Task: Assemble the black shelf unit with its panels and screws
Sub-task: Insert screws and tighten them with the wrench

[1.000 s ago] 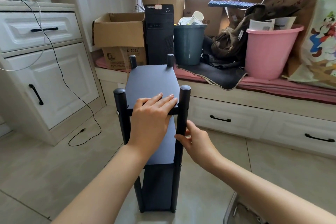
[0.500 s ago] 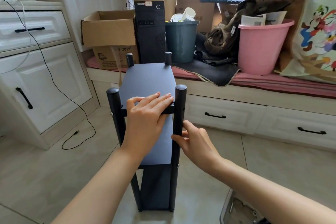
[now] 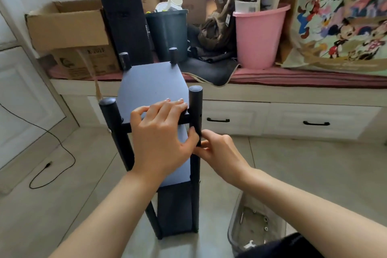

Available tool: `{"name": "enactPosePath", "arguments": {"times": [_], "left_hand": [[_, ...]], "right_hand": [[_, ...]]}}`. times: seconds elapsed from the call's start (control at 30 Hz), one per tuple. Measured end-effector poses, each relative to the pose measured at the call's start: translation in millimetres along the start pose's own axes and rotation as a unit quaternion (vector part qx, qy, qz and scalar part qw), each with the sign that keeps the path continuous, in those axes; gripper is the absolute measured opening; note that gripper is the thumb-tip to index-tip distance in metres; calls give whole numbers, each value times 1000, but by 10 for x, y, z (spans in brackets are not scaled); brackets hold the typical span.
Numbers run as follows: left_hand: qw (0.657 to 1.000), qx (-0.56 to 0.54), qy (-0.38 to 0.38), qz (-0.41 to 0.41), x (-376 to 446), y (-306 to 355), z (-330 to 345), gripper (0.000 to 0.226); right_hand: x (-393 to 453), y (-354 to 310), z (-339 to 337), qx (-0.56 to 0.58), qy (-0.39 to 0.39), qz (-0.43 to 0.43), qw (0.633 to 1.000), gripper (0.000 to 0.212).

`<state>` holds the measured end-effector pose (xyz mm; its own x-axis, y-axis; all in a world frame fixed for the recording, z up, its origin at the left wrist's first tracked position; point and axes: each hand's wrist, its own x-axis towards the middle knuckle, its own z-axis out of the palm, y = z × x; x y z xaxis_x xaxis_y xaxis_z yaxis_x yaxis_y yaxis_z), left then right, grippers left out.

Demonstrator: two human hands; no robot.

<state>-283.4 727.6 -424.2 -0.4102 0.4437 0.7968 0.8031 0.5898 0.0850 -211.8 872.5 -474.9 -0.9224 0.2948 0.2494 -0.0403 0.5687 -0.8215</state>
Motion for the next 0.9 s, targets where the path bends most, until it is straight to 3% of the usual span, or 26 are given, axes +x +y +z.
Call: {"name": "enactPosePath", "arguments": {"times": [0.17, 0.3, 0.6, 0.9], "left_hand": [[998, 38, 48, -9, -20, 27, 136, 50], [995, 52, 89, -13, -27, 39, 212, 48], [989, 80, 123, -11, -76, 99, 307, 49], [987, 95, 127, -27, -81, 135, 380, 45]], "right_hand": [[-3, 45, -58, 53, -36, 31, 997, 29], [-12, 168, -191, 86, -111, 69, 988, 35], [-114, 745, -566, 29, -195, 184, 963, 24], [-783, 1941, -482, -25, -198, 298, 933, 24]]}}
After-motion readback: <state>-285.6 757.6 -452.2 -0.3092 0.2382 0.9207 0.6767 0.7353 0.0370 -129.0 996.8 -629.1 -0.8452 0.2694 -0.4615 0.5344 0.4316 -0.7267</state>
